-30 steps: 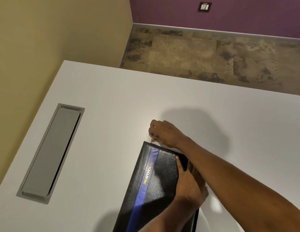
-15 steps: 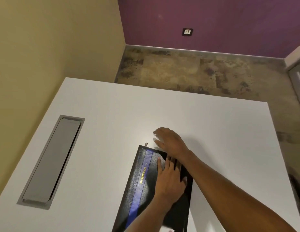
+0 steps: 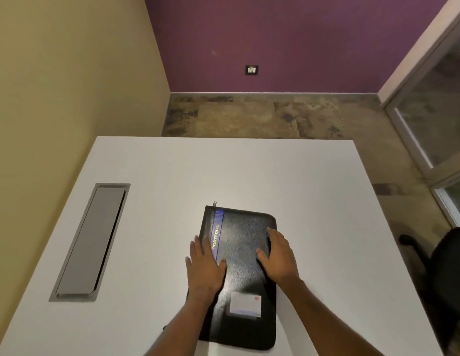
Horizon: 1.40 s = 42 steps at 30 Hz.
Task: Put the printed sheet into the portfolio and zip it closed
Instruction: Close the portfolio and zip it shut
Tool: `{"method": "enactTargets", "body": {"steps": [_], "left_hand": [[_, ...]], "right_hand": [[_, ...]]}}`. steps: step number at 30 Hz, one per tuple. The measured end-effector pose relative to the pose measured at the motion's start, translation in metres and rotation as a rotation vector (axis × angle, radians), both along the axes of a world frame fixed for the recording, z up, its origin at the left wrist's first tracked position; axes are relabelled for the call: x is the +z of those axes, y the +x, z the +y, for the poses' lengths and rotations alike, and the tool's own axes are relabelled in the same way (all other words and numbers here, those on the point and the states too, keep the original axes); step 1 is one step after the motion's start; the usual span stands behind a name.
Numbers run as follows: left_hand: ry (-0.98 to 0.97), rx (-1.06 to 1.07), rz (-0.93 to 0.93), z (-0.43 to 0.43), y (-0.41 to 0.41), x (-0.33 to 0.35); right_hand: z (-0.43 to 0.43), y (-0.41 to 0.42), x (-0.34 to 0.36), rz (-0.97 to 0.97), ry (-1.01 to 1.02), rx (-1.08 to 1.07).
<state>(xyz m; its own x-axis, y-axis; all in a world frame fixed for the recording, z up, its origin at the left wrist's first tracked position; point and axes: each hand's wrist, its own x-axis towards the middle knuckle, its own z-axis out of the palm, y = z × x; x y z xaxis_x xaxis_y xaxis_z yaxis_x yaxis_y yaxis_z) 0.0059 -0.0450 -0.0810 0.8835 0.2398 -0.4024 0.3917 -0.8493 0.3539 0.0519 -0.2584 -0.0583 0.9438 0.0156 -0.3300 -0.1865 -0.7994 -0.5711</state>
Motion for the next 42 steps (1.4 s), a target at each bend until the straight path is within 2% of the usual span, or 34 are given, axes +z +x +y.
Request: {"method": "enactTargets", "body": {"steps": [4,9,12,17,22,35,42], "left_hand": [[-0.079,0.084,0.036,0.018,-0.034,-0.002],[-0.239,0.225,0.017,0.025,-0.05,-0.002],[-0.234,0.277,0.032,0.024,-0.044,-0.004],[-0.181,0.278,0.116,0.027,-0.025,-0.004],[-0.137,0.308,0.186,0.033,-0.006,0.001],[-0.189,0.404,-0.087,0.14,0.113,0.04],[-0.163,0.429,-0.103,0.193,0.173,0.024]], "right_hand": [[0.001,-0.048,-0.012,0.136,0.044,-0.156],[0.008,-0.077,-0.028,0.215,0.158,-0.319],[0.01,-0.08,-0.04,0.23,0.141,-0.423],[0.01,-0.073,-0.04,0.243,0.293,-0.589],[0.023,-0.058,-0.03,0.216,0.258,-0.591],[0.125,0.079,0.01,0.097,0.342,-0.489],[0.176,0.147,-0.002,0.095,0.375,-0.47]]}}
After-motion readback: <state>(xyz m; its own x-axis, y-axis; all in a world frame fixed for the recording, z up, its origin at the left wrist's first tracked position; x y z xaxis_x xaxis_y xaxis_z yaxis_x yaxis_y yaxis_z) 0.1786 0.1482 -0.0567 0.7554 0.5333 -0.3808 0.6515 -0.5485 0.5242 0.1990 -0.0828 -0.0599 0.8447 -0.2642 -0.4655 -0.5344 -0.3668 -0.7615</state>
